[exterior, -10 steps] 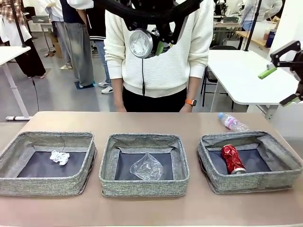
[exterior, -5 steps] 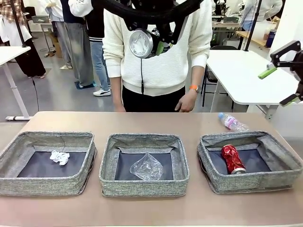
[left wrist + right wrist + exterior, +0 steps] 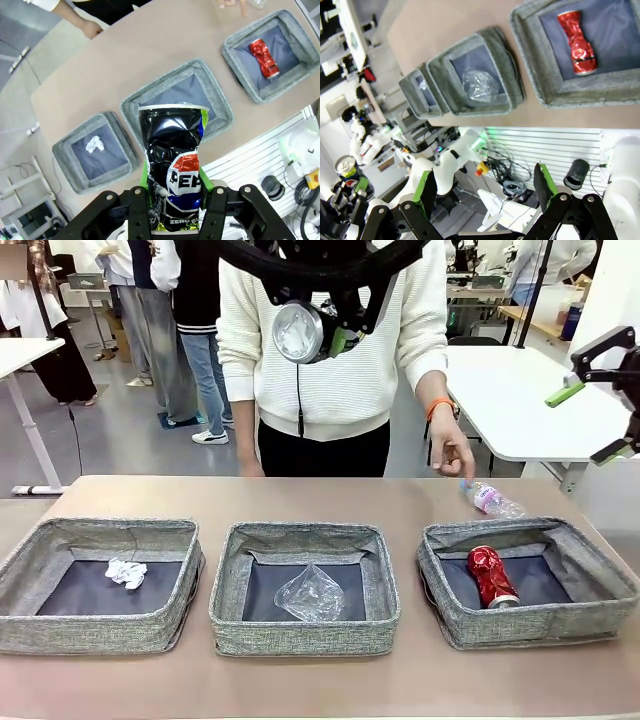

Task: Sort the waste into the appropriate baskets.
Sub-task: Place the picked waste into the Fabric basket indicated by the person.

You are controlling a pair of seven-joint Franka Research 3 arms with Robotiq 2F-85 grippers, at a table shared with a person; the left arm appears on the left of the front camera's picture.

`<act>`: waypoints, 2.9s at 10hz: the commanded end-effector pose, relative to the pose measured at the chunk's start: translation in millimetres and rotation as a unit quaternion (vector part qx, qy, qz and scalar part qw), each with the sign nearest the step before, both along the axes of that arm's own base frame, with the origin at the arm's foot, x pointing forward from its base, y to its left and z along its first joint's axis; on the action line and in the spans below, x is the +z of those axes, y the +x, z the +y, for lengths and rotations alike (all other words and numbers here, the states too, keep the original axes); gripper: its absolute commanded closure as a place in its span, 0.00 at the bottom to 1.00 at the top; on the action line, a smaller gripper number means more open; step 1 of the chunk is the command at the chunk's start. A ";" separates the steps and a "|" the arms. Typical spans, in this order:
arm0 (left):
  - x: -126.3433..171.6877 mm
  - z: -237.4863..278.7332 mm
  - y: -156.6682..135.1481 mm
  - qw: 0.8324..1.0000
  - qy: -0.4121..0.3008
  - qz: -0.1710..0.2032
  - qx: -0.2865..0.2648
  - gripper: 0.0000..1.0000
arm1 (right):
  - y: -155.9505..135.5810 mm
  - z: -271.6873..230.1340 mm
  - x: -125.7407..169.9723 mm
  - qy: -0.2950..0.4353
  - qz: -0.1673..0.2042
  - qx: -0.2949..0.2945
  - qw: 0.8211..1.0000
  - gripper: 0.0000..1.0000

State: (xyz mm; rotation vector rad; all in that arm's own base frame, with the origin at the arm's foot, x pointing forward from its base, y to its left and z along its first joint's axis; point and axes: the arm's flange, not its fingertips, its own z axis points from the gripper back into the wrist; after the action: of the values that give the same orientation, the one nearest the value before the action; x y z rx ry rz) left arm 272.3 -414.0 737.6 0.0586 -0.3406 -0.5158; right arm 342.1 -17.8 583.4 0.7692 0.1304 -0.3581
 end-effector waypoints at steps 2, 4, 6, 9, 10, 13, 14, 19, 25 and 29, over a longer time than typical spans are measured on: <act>2.5 1.1 -1.7 1.000 -0.001 -0.001 0.001 0.65 | -1.5 0.9 0.9 0.008 0.001 -0.002 1.000 0.00; 2.5 1.1 -1.7 1.000 -0.001 -0.001 0.001 0.65 | -1.5 0.9 0.9 0.008 0.001 -0.002 1.000 0.00; 0.0 0.0 0.0 1.000 0.000 0.000 0.000 0.65 | -1.5 0.9 0.9 0.008 0.001 -0.002 1.000 0.00; -55.4 -44.5 -58.6 0.996 -0.080 0.022 0.029 0.65 | -34.7 -91.9 22.6 -0.059 -0.017 -0.064 0.996 0.00; -86.4 -71.4 -77.1 0.993 -0.109 0.017 0.036 0.65 | -65.3 -146.9 29.4 -0.017 -0.018 -0.126 0.992 0.00; -181.2 -167.4 -96.2 0.978 -0.193 0.068 0.027 0.65 | -152.3 -220.8 34.2 0.077 -0.097 -0.333 0.935 0.00; -209.1 -200.2 -95.1 0.981 -0.183 0.056 0.018 0.65 | -122.8 -199.3 29.5 0.009 -0.039 -0.222 0.974 0.00; -260.0 -248.0 -39.1 0.987 -0.118 0.056 0.094 0.65 | -122.8 -199.3 29.5 0.009 -0.039 -0.222 0.974 0.00; -263.7 -251.0 43.9 0.975 -0.136 0.052 0.169 0.65 | -122.8 -199.3 29.5 0.009 -0.039 -0.222 0.974 0.00; -270.9 -262.4 61.7 0.970 -0.153 0.078 0.172 0.65 | -122.8 -199.3 29.5 0.009 -0.039 -0.222 0.974 0.00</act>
State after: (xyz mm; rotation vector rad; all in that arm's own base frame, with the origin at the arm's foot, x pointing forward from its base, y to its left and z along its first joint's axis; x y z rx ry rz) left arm 333.2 -670.7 460.3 -0.2051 -0.2529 -0.1373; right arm 221.8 -214.3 613.3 0.8328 -0.1059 -0.7756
